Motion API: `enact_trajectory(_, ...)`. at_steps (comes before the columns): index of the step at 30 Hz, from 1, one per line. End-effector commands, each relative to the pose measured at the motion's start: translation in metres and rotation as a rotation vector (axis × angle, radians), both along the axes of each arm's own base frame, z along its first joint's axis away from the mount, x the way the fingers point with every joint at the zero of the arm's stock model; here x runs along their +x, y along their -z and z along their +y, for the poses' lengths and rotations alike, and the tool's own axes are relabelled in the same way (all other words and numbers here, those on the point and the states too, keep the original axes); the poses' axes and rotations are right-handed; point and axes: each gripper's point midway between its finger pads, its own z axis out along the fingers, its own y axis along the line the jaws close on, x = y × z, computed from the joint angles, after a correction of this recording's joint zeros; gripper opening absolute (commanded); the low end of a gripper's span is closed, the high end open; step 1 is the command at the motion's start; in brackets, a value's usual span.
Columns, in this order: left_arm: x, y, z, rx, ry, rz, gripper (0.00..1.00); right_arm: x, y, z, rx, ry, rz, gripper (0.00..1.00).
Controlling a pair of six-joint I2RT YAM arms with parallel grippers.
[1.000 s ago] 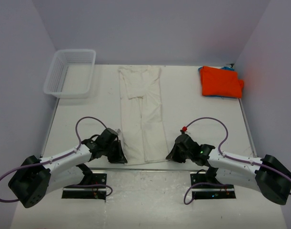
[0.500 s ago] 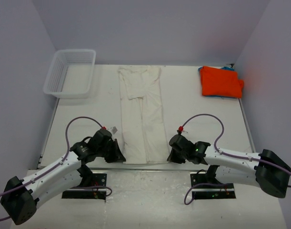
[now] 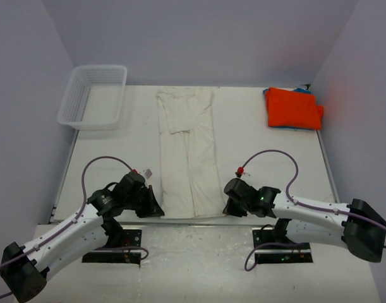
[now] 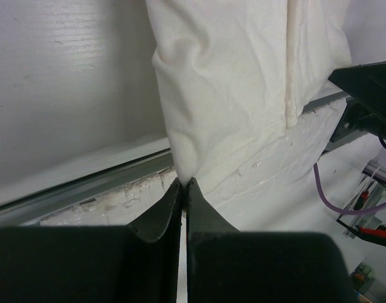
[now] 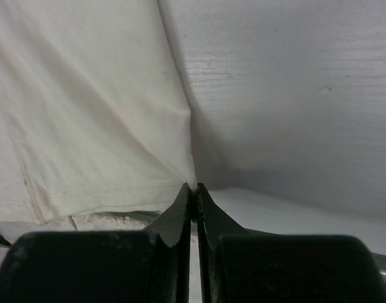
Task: Fold and stack the t-shirts
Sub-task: Grab the bottom of the folded rectangular tshirt with both arms, then fold the folded rectangular tshirt in 1/3 of the way
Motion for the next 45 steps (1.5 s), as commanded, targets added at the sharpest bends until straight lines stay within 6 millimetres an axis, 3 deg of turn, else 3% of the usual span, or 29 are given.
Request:
enact_trajectory(1, -0.005, -0.007, 0.005, 0.022, -0.006, 0.021, 0.0, 0.002, 0.003, -0.02, -0.077, 0.024, -0.028, 0.0)
enact_trajectory(8, 0.002, -0.016, -0.001, 0.016, 0.025, -0.017, 0.0, 0.009, -0.02, -0.008, -0.068, -0.055, -0.082, 0.0)
enact_trajectory(14, 0.035, -0.049, -0.006, 0.07, 0.028, -0.135, 0.0, 0.039, -0.078, 0.006, -0.099, -0.122, -0.23, 0.0)
enact_trajectory(15, 0.04, -0.052, -0.006, 0.083, 0.033, -0.156, 0.0, 0.048, -0.098, 0.015, -0.078, -0.126, -0.266, 0.0)
enact_trajectory(17, 0.058, -0.068, -0.013, 0.1, 0.03, -0.199, 0.0, 0.063, -0.105, 0.017, -0.119, -0.154, -0.28, 0.0)
enact_trajectory(18, 0.066, -0.071, -0.013, 0.123, 0.038, -0.224, 0.0, 0.074, -0.121, 0.024, -0.115, -0.175, -0.317, 0.0)
enact_trajectory(20, 0.086, -0.083, -0.023, 0.15, 0.042, -0.254, 0.0, 0.094, -0.121, 0.026, -0.155, -0.174, -0.309, 0.0)
enact_trajectory(21, 0.095, -0.085, -0.022, 0.18, 0.051, -0.277, 0.0, 0.106, -0.135, 0.032, -0.146, -0.171, -0.335, 0.0)
enact_trajectory(23, 0.12, -0.088, -0.022, 0.212, 0.031, -0.282, 0.0, 0.126, -0.133, 0.032, -0.195, -0.189, -0.334, 0.0)
enact_trajectory(24, 0.129, -0.086, -0.017, 0.223, 0.042, -0.287, 0.0, 0.138, -0.147, 0.039, -0.188, -0.211, -0.363, 0.0)
enact_trajectory(25, 0.149, -0.084, -0.009, 0.224, 0.001, -0.282, 0.0, 0.15, -0.142, 0.038, -0.209, -0.203, -0.341, 0.0)
enact_trajectory(28, 0.182, -0.083, 0.013, 0.259, -0.045, -0.3, 0.0, 0.174, -0.153, 0.042, -0.217, -0.22, -0.356, 0.0)
enact_trajectory(29, 0.195, -0.083, 0.013, 0.261, -0.051, -0.298, 0.0, 0.185, -0.146, 0.037, -0.239, -0.21, -0.339, 0.0)
enact_trajectory(31, 0.212, -0.081, 0.019, 0.279, -0.056, -0.302, 0.0, 0.205, -0.154, 0.037, -0.234, -0.213, -0.35, 0.0)
enact_trajectory(36, 0.261, -0.07, 0.01, 0.296, -0.032, -0.28, 0.0, 0.25, -0.153, 0.047, -0.219, -0.252, -0.349, 0.0)
enact_trajectory(37, 0.274, -0.078, 0.008, 0.29, -0.038, -0.299, 0.0, 0.26, -0.152, 0.045, -0.22, -0.245, -0.347, 0.0)
enact_trajectory(38, 0.282, -0.069, 0.005, 0.293, -0.025, -0.286, 0.0, 0.27, -0.148, 0.05, -0.222, -0.26, -0.341, 0.0)
enact_trajectory(42, 0.313, -0.065, 0.005, 0.294, -0.039, -0.283, 0.0, 0.292, -0.134, 0.055, -0.206, -0.286, -0.314, 0.0)
enact_trajectory(45, 0.328, -0.048, 0.009, 0.3, -0.046, -0.248, 0.0, 0.306, -0.123, 0.06, -0.201, -0.301, -0.299, 0.0)
